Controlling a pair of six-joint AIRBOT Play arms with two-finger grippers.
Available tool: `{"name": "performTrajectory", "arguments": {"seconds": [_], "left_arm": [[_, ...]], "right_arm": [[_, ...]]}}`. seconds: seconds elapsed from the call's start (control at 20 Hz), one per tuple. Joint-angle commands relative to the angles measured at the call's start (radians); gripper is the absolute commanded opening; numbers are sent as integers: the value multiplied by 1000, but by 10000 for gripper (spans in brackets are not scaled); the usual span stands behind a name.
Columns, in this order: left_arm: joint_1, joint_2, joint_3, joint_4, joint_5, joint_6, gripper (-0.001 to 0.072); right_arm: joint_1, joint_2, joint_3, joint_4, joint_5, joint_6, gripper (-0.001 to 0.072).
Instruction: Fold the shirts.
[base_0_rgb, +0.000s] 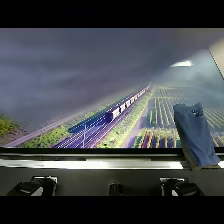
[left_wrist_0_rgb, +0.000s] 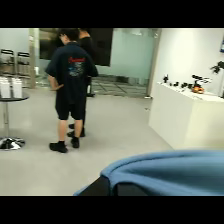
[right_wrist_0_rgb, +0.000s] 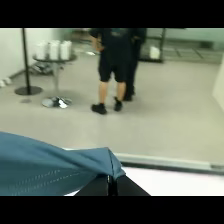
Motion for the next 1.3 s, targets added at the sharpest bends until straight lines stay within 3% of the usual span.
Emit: {"name": "performTrajectory", "arguments": {"seconds": [0.0, 0.15, 0.35, 0.4, 0.55, 0.7, 0.95, 1.0, 1.05, 1.1, 1.25], "left_arm": [[2, 8, 2, 80, -5, -24, 22], [2, -32, -5, 77, 1, -26, 23], [2, -159, -122, 77, 7, 12, 22], [2, -210, -162, 77, 8, 31, 22], [2, -429, -271, 76, 17, 96, 23], [2, -682, -291, 2, -5, 94, 24], [2, -916, -291, -221, -127, 95, 35], [3, -926, -291, -222, -168, 97, 208], [9, -924, -290, -207, -206, 117, 490], [23, -914, -280, -167, -258, 129, 611], [129, -860, -260, -84, -449, 127, 599]], "right_arm": [[0, 1, 13, -103, 189, 42, 43], [0, -53, 13, -103, 370, 42, 43], [-1, -241, -42, -43, 732, 103, 43], [-1, -285, -104, -5, 754, 103, 43], [-1, -386, -412, 139, 545, 128, 44], [-1, -528, -686, 270, 246, 182, 44], [-1, -712, -750, 319, 87, 212, 44], [-1, -716, -750, 315, 78, 211, 44], [-1, -715, -750, 315, 74, 211, 44], [-1, -715, -750, 314, 79, 202, 44], [0, -715, -750, 294, 123, 170, 44]]}}
